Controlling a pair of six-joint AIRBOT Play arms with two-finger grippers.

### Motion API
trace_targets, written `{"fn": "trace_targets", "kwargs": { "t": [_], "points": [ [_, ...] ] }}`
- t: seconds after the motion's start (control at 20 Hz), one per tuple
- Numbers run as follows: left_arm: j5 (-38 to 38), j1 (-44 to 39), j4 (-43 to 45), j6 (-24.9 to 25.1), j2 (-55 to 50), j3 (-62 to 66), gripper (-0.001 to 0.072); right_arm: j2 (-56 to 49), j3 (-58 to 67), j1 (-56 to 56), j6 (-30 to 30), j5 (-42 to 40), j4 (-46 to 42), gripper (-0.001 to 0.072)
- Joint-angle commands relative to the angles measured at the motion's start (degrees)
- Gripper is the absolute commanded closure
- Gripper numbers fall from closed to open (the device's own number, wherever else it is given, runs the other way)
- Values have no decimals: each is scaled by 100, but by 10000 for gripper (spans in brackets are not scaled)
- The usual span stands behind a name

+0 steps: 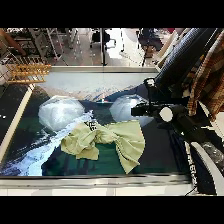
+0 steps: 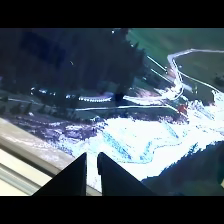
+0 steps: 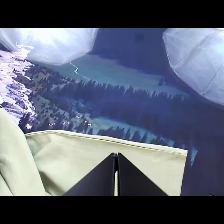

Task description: Fold the clothes and pants, and hang the long-sleeved shirts on hangers.

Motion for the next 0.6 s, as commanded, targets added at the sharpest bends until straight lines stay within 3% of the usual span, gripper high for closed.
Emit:
{"fn": "trace_targets", "kwargs": {
  "t": [0.0, 0.1, 0.35, 0.55],
  "points": [
    [-17, 4, -225, 142, 4, -2, 573, 4, 4, 7, 0, 2, 0, 694],
    [-20, 4, -708, 826, 4, -2, 8, 4, 4, 7, 0, 2, 0, 694],
    [-236, -37, -2433, 863, 7, -44, 8, 4, 4, 7, 0, 2, 0, 694],
    [-254, -675, -2730, 868, 17, -614, 9, 4, 4, 7, 20, 0, 26, 694]
  ]
}}
